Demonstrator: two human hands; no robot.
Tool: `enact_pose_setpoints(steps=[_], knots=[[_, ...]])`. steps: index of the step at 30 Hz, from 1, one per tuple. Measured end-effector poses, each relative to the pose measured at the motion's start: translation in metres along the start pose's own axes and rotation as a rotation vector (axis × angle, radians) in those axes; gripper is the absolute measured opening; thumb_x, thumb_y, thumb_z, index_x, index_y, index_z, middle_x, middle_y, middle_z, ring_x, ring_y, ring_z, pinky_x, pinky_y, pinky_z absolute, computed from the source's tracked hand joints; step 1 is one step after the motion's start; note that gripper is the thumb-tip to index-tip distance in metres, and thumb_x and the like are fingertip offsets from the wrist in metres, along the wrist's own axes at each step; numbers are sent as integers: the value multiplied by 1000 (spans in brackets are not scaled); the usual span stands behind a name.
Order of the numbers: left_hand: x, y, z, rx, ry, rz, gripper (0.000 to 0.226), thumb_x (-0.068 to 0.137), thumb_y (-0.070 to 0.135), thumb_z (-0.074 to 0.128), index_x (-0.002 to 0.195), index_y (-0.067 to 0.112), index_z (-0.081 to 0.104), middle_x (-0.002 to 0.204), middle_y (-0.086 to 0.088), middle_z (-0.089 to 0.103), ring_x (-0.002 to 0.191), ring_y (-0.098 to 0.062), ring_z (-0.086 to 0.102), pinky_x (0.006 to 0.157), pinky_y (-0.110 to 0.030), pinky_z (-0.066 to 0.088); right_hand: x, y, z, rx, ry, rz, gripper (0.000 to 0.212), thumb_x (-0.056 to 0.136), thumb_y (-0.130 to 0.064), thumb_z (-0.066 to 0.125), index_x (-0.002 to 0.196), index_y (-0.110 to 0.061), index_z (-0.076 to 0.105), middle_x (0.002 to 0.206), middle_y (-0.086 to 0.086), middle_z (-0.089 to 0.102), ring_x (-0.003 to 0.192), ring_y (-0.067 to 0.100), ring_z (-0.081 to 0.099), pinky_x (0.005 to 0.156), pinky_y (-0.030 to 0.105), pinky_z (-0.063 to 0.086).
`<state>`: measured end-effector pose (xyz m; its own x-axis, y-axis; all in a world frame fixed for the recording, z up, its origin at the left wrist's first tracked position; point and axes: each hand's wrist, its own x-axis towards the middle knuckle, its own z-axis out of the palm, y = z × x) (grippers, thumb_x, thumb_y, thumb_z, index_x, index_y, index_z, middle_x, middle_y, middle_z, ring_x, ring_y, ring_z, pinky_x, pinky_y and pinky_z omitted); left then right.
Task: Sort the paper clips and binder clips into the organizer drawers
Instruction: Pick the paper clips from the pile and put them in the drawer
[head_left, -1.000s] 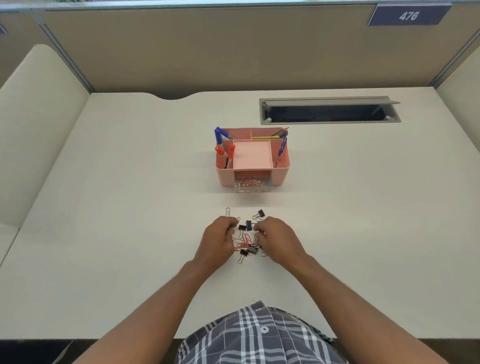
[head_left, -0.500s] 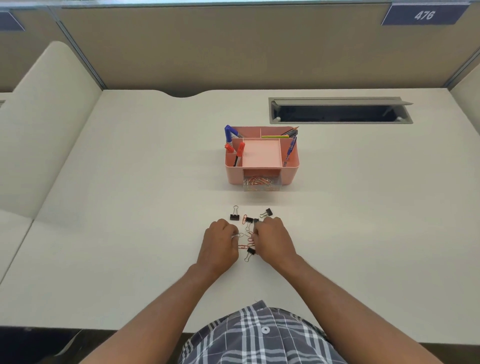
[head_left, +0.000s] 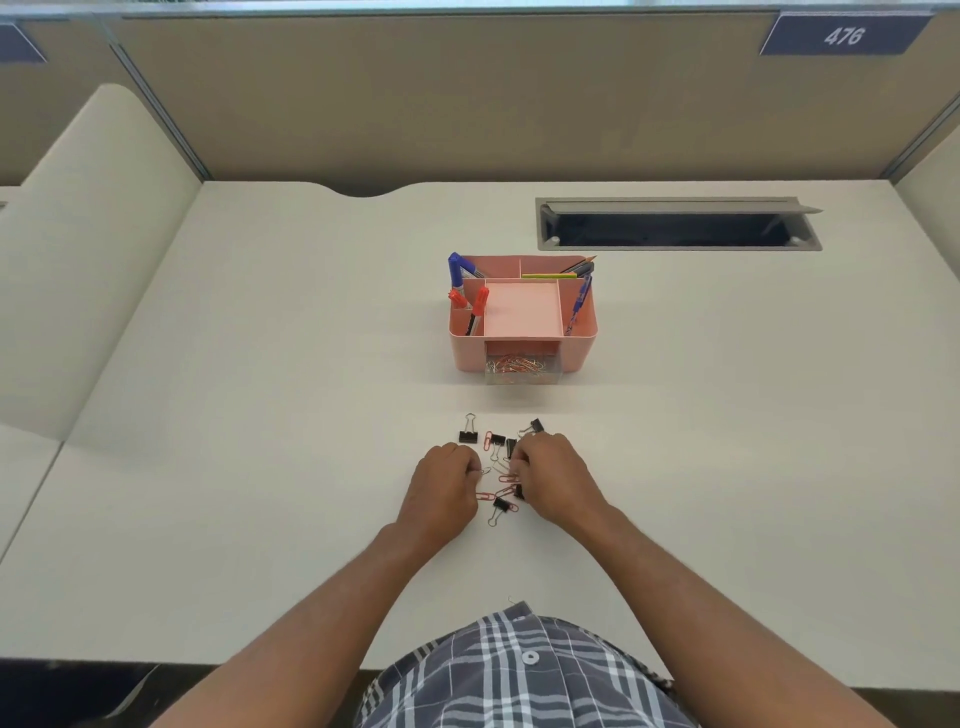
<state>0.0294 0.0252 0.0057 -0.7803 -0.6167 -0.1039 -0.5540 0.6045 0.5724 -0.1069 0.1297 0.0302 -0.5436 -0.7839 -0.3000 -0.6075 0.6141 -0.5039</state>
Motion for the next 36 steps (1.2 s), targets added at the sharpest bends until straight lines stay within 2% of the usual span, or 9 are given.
enact_pose_setpoints(steps=[4,7,10,13,16,22,27,33,36], knots=[[4,3,-2,-145,32,-49,13,91,5,56,91,16,63,91,1,63,85,-17,57,77,-32,48,1,1,-12,133,8,24,15,92,-16,52,80,-19,61,79,-5,64,73,17,59,59,28,47],[11,14,-12,-262,133,-23,14,91,3,57,96,14,65,95,3,65,86,-11,58,79,-24,47,3,0,-27,209,104,0,11,93,-17,55,88,-18,66,86,-5,67,79,16,60,72,32,51],[28,29,-29,-311,236,59,13,89,4,61,98,13,65,90,6,66,80,-8,59,75,-20,48,10,-6,-49,295,243,-62,12,92,-15,57,90,-19,68,83,-7,66,77,14,61,70,31,50],[52,44,-48,-288,288,133,10,90,7,60,94,15,64,84,6,65,75,-11,58,69,-23,49,24,-13,-71,262,416,-150,13,91,-13,57,91,-18,69,88,-4,66,81,13,58,71,27,48],[76,56,-59,-217,302,191,12,89,4,58,91,16,61,80,4,64,72,-13,56,64,-27,51,41,-18,-84,152,482,-178,17,92,-11,55,96,-13,71,91,3,68,85,19,58,73,30,48],[99,66,-55,-160,284,206,11,92,6,58,96,13,65,86,0,68,75,-14,59,66,-27,52,56,-23,-88,18,452,-181,21,95,-9,52,99,-7,72,91,12,67,86,27,59,73,38,51],[83,43,-49,-160,310,203,17,88,1,57,94,16,61,87,2,63,79,-13,55,67,-28,50,38,-16,-79,103,442,-163,16,92,-12,54,90,-12,70,85,2,65,77,19,58,66,31,48],[40,10,-16,29,178,94,12,88,12,64,98,9,70,93,-7,62,90,-26,56,79,-34,47,9,-4,-29,-65,37,-39,19,89,-18,54,84,-17,72,87,4,67,83,24,62,68,30,46],[33,7,-7,103,119,97,12,87,16,67,94,8,72,89,-10,61,85,-31,57,77,-42,48,2,-5,-5,-126,-5,-28,19,88,-22,55,86,-13,71,93,7,66,91,28,61,70,34,50]])
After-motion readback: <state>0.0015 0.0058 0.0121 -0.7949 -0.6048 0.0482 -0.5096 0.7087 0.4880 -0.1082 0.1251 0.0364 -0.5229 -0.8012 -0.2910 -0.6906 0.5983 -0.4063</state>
